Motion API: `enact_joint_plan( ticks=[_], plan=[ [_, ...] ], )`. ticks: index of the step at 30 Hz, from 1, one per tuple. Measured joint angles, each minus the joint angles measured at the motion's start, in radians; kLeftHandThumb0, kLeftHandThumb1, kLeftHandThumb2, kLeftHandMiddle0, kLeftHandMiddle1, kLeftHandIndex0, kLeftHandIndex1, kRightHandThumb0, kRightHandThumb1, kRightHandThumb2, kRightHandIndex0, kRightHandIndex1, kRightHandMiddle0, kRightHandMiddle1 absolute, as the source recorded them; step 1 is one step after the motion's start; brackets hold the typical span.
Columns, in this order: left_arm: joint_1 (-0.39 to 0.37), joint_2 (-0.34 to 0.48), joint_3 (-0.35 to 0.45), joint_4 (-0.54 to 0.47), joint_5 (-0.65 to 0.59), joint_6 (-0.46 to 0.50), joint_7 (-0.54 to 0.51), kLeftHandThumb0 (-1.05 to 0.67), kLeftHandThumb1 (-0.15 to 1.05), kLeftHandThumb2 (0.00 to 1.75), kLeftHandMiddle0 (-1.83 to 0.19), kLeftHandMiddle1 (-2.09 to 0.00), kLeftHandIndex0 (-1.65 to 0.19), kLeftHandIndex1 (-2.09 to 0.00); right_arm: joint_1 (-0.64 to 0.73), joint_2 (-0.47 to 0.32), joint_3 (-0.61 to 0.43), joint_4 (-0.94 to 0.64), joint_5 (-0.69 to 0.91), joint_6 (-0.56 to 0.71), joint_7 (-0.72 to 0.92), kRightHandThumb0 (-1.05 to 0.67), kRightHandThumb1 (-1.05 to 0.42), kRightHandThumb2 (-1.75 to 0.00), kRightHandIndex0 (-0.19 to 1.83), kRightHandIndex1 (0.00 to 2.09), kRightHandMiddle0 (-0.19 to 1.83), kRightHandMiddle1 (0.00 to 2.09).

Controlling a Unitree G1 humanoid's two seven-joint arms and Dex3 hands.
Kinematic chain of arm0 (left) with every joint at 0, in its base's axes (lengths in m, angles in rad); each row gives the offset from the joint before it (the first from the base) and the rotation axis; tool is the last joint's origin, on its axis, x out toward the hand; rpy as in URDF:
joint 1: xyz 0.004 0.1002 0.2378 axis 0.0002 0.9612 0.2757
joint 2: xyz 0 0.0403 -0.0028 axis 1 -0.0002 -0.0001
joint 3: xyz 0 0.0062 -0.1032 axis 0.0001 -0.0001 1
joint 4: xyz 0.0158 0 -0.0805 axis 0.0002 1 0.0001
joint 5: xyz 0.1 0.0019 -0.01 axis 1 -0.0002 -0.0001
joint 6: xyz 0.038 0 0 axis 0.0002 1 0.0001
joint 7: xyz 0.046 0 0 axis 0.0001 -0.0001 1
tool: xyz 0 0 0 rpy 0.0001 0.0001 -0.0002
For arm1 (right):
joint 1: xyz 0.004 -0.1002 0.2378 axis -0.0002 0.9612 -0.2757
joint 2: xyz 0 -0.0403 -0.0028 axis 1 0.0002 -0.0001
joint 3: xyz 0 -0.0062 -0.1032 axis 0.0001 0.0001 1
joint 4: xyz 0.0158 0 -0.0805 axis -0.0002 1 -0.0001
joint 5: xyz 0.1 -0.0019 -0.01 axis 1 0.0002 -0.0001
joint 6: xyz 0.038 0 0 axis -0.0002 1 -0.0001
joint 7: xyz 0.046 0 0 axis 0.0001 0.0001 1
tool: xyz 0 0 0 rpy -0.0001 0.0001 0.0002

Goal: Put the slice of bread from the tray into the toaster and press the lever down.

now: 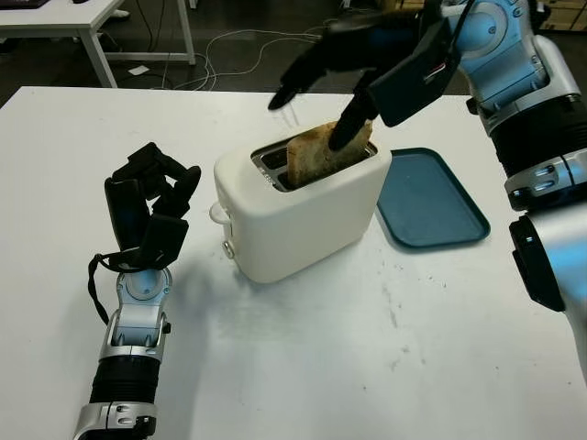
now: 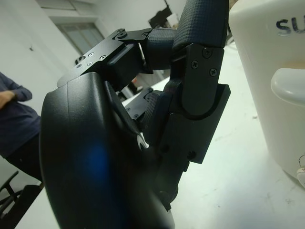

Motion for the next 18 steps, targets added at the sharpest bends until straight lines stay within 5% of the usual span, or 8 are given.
enact_joint_plan(
  ticks=[8, 11, 18],
  plan=[
    [0.002, 0.001, 0.0, 0.0, 0.001, 0.0, 0.0, -0.97, 0.92, 0.19, -1.16, -1.62, -0.94, -1.46, 0.204, -0.011, -0.196, -0.098, 0.112, -0.009, -0.308, -0.53, -0.92, -0.15, 0.69, 0.83, 0.88, 0.19],
    [0.004, 0.002, 0.0, 0.0, 0.0, 0.0, -0.002, -0.96, 0.92, 0.18, -1.15, -1.62, -0.93, -1.45, 0.336, -0.013, -0.251, -0.145, 0.116, -0.052, -0.468, -0.41, -0.92, -0.18, 0.77, 1.0, 0.96, 0.23],
    [-0.002, 0.003, -0.002, 0.007, -0.004, 0.0, -0.013, -0.97, 0.92, 0.17, -1.16, -1.6, -0.96, -1.44, 0.657, 0.035, -0.344, -0.243, 0.154, -0.062, -0.688, -0.36, -0.92, -0.28, 0.86, 1.0, 0.99, 0.24]
  ],
)
